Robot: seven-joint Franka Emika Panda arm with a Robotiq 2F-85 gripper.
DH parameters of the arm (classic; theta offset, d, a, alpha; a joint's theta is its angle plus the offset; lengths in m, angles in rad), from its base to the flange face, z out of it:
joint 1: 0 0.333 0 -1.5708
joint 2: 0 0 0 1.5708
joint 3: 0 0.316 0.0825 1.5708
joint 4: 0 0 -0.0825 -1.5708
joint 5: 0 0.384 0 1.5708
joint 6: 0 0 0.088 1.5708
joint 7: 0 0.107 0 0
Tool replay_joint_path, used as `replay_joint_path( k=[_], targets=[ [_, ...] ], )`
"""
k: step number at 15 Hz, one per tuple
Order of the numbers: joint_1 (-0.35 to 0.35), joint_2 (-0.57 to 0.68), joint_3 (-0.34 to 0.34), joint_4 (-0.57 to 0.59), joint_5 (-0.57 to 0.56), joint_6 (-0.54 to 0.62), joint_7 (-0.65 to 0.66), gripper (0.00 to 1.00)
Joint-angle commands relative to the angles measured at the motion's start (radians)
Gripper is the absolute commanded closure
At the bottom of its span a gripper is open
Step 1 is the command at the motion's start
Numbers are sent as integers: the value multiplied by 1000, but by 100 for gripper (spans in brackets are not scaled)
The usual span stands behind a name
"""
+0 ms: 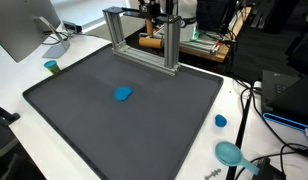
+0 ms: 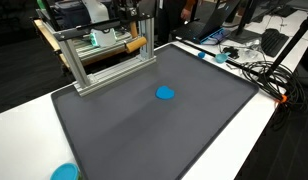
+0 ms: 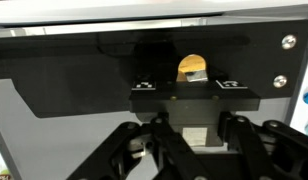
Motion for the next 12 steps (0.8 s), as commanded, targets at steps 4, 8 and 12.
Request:
replay_joint_path(
  k=[4,8,12],
  targets=[
    [-9,-64,-21,-13,19,-96,-32,78],
    [-14,-81,-4,-6,10,-141,2,78],
    [-16,-71,-12,6,13,-162,-7,15]
  ],
)
